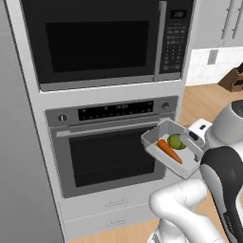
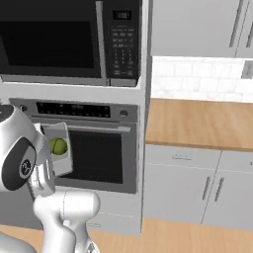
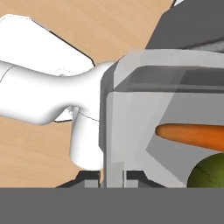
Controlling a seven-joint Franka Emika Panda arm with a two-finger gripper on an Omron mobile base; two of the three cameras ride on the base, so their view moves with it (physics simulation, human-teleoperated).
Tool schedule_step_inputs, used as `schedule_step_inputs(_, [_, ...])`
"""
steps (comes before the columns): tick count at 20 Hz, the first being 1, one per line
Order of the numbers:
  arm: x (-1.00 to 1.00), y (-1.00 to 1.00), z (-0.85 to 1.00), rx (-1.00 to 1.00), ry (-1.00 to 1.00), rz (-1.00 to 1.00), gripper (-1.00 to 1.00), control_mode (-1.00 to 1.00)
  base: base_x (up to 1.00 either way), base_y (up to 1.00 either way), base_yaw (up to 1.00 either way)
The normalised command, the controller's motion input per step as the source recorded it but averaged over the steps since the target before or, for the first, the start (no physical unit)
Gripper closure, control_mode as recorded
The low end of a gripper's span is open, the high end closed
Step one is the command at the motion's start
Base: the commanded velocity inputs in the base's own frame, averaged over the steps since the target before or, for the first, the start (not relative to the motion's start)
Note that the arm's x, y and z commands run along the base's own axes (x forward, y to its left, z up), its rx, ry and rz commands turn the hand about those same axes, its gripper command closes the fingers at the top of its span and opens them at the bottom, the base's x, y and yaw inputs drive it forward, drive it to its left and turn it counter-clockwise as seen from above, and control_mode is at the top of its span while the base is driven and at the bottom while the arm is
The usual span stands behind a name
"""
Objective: Take the meat container that has the fish and place it on the second highest rack of the freezer. Then take the vegetable container that has the carrot and lime and place it on the highest rack of the freezer.
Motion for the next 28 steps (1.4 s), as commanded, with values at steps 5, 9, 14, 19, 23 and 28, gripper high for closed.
schedule_step_inputs(5, [0.00,0.00,0.00,0.00,0.00,0.00,1.00,1.00,-0.12,1.00,0.00])
schedule_step_inputs(9, [0.00,0.00,0.00,0.00,0.00,0.00,1.00,1.00,-0.20,1.00,0.00])
schedule_step_inputs(14, [0.00,0.00,0.00,0.00,0.00,0.00,1.00,1.00,-0.24,1.00,-0.07])
schedule_step_inputs(19, [0.00,0.00,0.00,0.00,0.00,0.00,1.00,1.00,-0.15,0.99,-0.16])
schedule_step_inputs(23, [0.00,0.00,0.00,0.00,0.00,0.00,1.00,1.00,-0.01,0.90,-0.22])
schedule_step_inputs(28, [0.00,0.00,0.00,0.00,0.00,0.00,1.00,1.00,0.02,0.78,-0.21])
